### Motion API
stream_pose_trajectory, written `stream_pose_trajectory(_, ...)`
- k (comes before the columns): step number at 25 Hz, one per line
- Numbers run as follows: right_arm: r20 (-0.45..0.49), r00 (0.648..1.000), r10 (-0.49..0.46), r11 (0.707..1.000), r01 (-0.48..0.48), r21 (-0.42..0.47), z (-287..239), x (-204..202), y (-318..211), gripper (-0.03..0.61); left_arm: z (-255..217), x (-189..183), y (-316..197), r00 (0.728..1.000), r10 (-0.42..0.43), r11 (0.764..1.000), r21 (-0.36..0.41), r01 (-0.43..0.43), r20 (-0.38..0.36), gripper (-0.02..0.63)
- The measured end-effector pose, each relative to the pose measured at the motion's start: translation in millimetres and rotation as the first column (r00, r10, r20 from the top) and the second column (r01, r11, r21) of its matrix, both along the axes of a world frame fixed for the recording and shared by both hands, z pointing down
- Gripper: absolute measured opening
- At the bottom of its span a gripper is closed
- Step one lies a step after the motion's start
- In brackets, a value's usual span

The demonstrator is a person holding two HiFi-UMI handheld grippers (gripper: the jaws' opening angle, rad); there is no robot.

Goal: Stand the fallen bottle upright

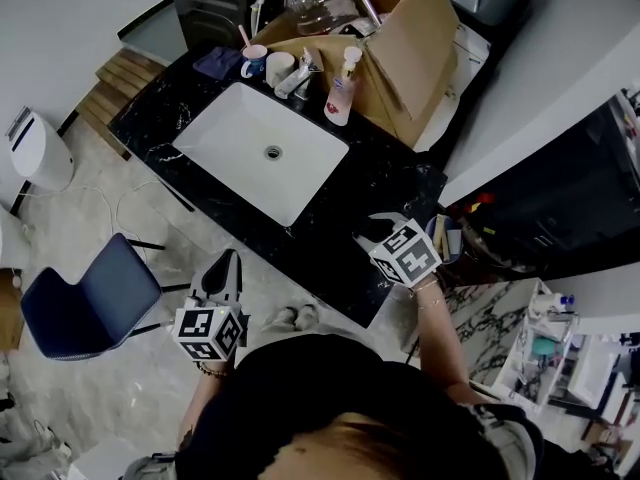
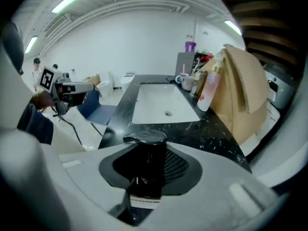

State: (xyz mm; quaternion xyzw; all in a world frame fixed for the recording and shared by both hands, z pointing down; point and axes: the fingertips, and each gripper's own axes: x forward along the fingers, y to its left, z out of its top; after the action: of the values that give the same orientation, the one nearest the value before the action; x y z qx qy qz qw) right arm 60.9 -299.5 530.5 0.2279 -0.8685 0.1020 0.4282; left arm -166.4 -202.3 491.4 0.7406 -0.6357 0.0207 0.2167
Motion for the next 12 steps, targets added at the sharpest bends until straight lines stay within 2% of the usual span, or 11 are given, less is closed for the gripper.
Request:
stream_pose_trajectory(3,0.129,0.988,0.084,0.988,-0.099,0.118,-12,3,-17,0.115,-1,4,-2,1.0,0.008,1.0,-0.001,-0.008,0.003,0.003)
stream_pose_trajectory(6,0.247,0.953,0.177,0.944,-0.235,0.232,-21,5,-43,0.115,-1,5,-4,1.0,0.006,1.0,-0.001,-0.006,0.006,0.003)
stream_pose_trajectory(8,0.358,0.896,0.265,0.901,-0.362,0.24,-25,11,-61,0.115,-1,5,-3,1.0,-0.001,1.0,0.0,0.001,0.01,0.003)
stream_pose_trajectory(10,0.458,0.819,0.346,0.853,-0.478,0.211,-26,19,-73,0.115,-1,4,-1,1.0,-0.01,1.0,-0.002,0.01,0.013,0.003)
stream_pose_trajectory(12,0.508,0.766,0.393,0.81,-0.55,0.204,-24,25,-79,0.115,0,3,1,1.0,-0.019,1.0,-0.006,0.019,0.015,0.003)
